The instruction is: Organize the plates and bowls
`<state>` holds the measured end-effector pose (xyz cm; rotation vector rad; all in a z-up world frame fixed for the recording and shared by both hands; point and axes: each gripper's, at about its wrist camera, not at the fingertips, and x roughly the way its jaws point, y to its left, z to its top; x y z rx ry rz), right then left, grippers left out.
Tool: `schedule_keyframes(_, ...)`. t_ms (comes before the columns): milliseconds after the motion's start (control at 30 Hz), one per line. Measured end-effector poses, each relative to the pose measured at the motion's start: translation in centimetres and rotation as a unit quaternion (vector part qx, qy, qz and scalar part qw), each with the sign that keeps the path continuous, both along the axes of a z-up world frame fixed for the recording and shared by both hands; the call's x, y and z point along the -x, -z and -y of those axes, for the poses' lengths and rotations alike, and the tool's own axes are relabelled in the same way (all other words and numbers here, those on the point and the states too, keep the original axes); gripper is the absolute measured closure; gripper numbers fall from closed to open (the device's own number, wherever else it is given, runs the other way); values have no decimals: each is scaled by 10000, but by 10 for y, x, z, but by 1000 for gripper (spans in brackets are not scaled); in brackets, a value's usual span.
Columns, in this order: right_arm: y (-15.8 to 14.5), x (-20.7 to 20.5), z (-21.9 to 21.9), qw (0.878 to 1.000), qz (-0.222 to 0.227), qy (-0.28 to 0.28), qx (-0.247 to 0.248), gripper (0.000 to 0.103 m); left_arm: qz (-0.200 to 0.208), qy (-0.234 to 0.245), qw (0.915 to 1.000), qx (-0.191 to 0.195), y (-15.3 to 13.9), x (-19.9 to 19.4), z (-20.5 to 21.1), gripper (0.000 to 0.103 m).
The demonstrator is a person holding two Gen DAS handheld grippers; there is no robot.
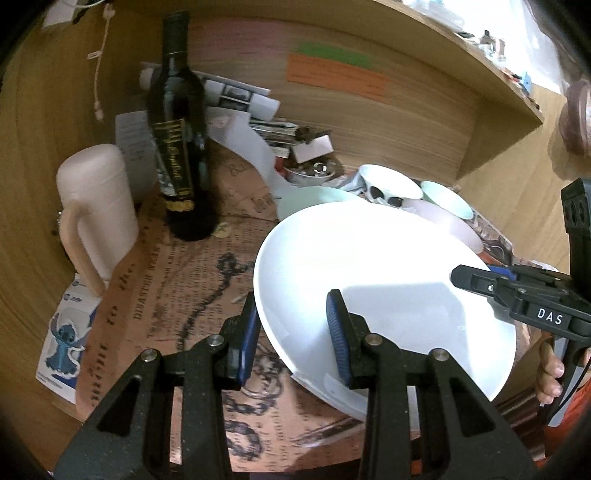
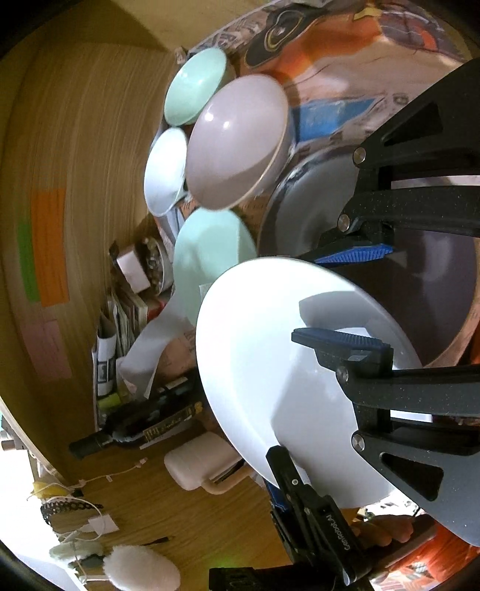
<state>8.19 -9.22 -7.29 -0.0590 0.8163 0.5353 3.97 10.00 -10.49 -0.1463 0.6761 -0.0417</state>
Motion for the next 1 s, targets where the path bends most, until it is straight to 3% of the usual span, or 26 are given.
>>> schedule_keyframes(533, 18, 14, 60, 9994, -151, 272, -117, 74, -249, 282, 9992, -110, 14, 0, 57, 67)
schedule_keyframes(1000, 41, 5, 78, 9978, -481, 442, -103, 74, -539, 416, 9976, -136, 38, -15, 78, 67)
